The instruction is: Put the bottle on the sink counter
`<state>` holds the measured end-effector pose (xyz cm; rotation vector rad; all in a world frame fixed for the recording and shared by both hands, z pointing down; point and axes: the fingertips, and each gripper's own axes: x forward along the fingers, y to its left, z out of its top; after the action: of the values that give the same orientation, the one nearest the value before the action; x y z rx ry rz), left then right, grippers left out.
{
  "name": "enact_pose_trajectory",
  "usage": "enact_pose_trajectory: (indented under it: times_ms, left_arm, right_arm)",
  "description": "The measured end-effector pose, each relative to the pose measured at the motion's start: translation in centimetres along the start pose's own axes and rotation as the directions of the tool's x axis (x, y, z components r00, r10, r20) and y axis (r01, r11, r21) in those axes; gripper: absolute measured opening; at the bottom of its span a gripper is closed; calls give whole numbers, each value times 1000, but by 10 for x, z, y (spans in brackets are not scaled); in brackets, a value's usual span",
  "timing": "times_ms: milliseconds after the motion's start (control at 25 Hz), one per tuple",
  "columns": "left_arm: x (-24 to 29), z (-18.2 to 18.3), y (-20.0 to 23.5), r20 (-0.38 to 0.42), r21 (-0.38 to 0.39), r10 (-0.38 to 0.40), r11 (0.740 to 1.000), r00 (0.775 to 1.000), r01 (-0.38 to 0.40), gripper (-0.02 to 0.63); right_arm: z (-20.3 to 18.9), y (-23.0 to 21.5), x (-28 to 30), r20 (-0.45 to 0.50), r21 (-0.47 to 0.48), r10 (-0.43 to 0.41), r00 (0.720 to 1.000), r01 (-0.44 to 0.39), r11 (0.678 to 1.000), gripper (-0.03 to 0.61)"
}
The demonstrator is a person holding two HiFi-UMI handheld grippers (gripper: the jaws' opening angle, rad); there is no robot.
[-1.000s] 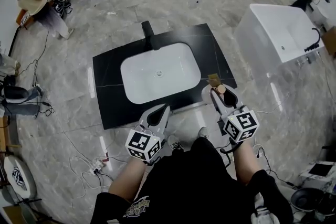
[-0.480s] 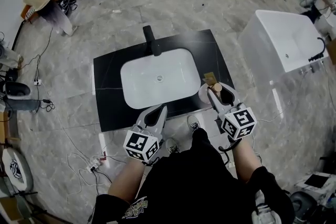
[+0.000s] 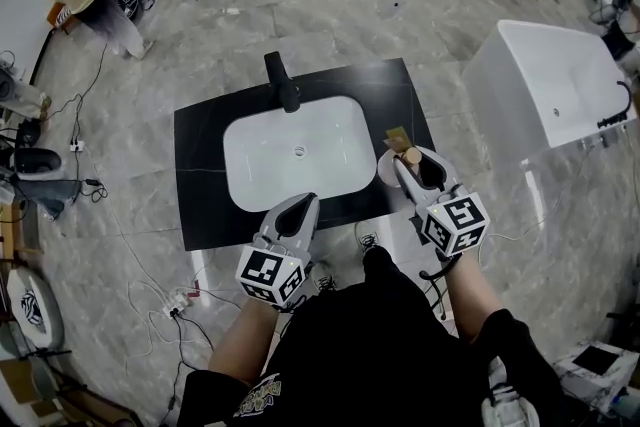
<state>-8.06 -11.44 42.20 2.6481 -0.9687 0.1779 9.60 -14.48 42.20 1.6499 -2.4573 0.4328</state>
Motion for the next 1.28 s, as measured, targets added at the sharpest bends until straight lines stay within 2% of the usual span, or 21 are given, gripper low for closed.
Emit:
enact_pose_trajectory:
  times_ms: [320,840,1280]
  left_arm:
    - [36,2,3,-7,10,44,999,999,-44,0]
    - [81,-5,19,0,-68,120,990,993,-120,0]
    - [113,-22,33,-27,-111,178,977,984,-180,0]
  right_arm:
    - [2,-40,30,-6,-20,38,999,-38,999,166]
    - [-5,-94,89,-45,-36,74,996,-75,997,166]
    - [-28,-128,148,-89,-29,115,989,-118,993,166]
